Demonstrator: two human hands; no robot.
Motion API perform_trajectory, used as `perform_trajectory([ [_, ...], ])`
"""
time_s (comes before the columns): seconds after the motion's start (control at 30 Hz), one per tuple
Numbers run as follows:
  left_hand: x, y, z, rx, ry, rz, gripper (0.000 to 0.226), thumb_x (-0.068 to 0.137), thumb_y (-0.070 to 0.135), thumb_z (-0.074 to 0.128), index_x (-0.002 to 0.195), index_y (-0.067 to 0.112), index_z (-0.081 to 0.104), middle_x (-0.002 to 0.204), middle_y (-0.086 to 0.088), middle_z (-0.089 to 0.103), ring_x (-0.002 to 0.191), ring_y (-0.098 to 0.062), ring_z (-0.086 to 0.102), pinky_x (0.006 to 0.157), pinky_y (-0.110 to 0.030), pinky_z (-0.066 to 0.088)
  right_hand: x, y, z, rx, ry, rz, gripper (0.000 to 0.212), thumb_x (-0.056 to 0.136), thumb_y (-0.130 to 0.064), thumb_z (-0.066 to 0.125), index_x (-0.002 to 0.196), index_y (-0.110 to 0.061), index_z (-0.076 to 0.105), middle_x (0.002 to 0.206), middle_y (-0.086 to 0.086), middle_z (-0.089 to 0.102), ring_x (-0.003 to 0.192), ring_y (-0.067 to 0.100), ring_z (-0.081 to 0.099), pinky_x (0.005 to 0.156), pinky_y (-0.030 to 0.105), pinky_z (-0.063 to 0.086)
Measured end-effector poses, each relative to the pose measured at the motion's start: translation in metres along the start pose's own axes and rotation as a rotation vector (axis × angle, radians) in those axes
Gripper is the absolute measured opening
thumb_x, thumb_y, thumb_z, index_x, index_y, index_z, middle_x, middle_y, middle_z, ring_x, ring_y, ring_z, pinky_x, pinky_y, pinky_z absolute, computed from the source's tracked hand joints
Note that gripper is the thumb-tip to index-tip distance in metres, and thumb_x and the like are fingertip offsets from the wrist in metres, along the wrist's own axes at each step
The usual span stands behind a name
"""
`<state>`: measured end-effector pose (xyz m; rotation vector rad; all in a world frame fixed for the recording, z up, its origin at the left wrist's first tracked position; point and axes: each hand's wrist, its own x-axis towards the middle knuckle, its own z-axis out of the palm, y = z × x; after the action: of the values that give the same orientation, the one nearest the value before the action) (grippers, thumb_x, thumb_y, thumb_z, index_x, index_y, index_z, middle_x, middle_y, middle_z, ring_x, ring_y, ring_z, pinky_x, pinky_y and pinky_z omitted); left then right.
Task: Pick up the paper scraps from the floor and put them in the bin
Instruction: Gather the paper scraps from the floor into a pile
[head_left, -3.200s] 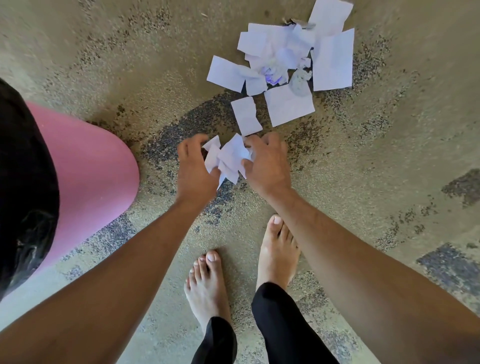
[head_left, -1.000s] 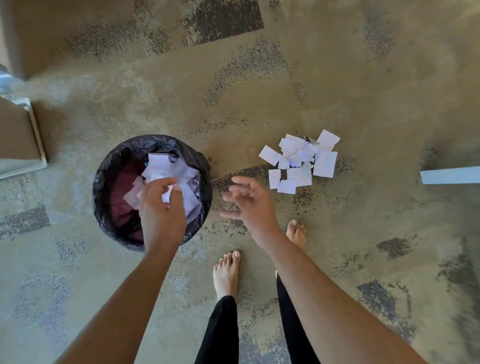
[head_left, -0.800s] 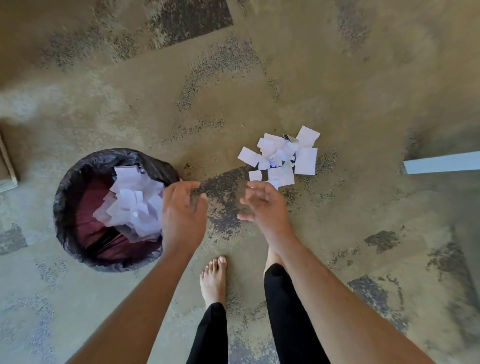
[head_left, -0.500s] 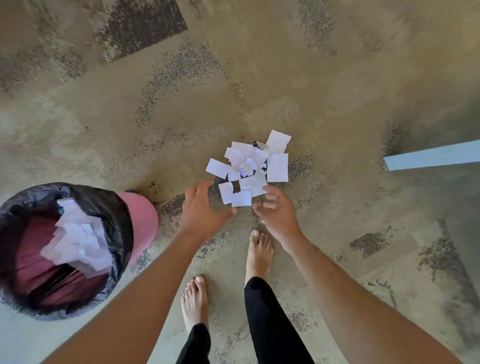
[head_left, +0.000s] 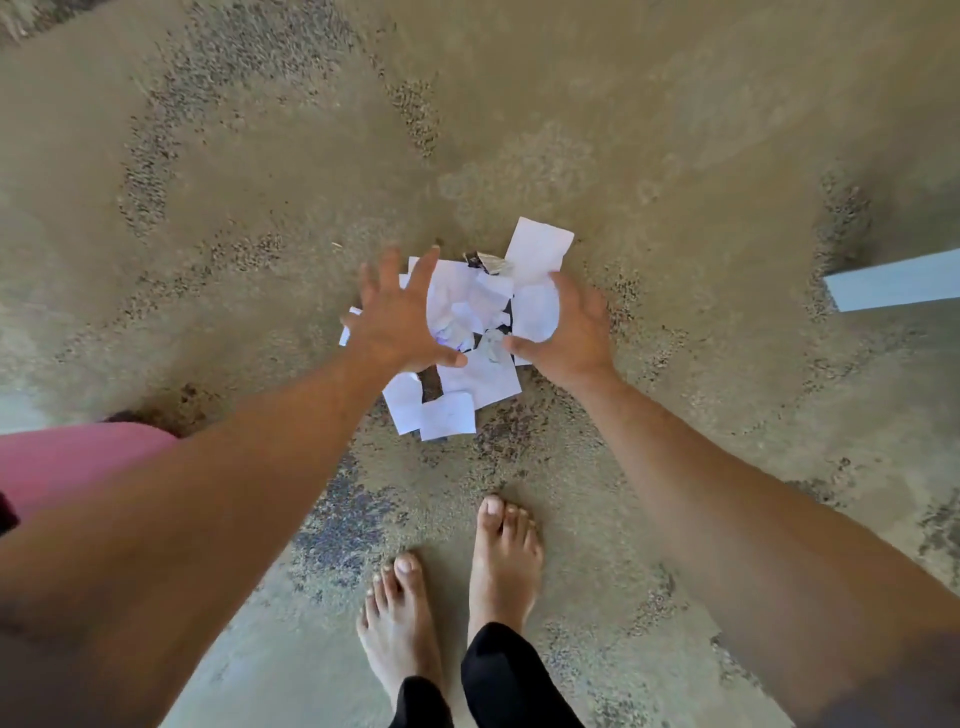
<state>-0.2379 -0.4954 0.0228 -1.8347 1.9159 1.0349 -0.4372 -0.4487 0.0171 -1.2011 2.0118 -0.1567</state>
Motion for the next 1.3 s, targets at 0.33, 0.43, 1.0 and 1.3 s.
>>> perform_trajectory([
  [0.33, 0.022, 0.008, 0.032, 0.318, 0.061, 0.151, 0.116, 0.058, 0.058, 0.082, 0.148, 0.045, 0.010, 0.154, -0.006, 0.010, 0.138, -0.041, 0.012, 0.099, -0.061, 0.032, 0.017, -0.006, 0.046, -0.026, 0.021, -0.128, 0.062, 0.076, -0.021, 0.075, 0.132, -0.030, 0.049, 0.131, 0.009, 0.032, 0.122, 0.029, 0.044, 0.091, 0.026, 0.044],
  [0.43, 0.025, 0.008, 0.037, 0.108, 0.111, 0.172, 0.083, 0.068, 0.035, 0.083, 0.138, 0.034, 0.039, 0.142, -0.010, 0.026, 0.125, -0.039, 0.028, 0.094, -0.051, 0.042, 0.017, -0.010, 0.050, -0.022, -0.006, -0.130, 0.050, 0.080, -0.013, 0.071, 0.126, -0.025, 0.056, 0.128, 0.009, 0.036, 0.115, 0.024, 0.049, 0.082, 0.016, 0.039],
  [1.0, -0.077, -0.022, 0.015, -0.924, 0.000, -0.137, 0.028, 0.083, -0.009, 0.048, 0.072, 0.016, 0.057, 0.067, -0.007, 0.049, 0.060, -0.016, 0.036, 0.054, -0.025, 0.024, -0.069, -0.028, 0.009, 0.864, -0.248, 0.228, 0.027, 0.075, 0.018, 0.068, 0.065, -0.007, 0.063, 0.082, 0.013, 0.068, 0.087, 0.028, 0.068, 0.074, 0.048, 0.060],
  [1.3, -0.204, -0.021, -0.095, -1.372, 0.043, -0.280, 0.026, 0.061, 0.023, 0.069, 0.085, 0.013, 0.064, 0.074, -0.010, 0.057, 0.062, -0.021, 0.046, 0.056, -0.026, 0.034, -0.164, -0.114, -0.056, 1.078, -0.289, 0.216, 0.021, 0.078, 0.016, 0.067, 0.070, -0.002, 0.059, 0.069, 0.013, 0.060, 0.065, 0.028, 0.052, 0.078, 0.051, 0.059],
])
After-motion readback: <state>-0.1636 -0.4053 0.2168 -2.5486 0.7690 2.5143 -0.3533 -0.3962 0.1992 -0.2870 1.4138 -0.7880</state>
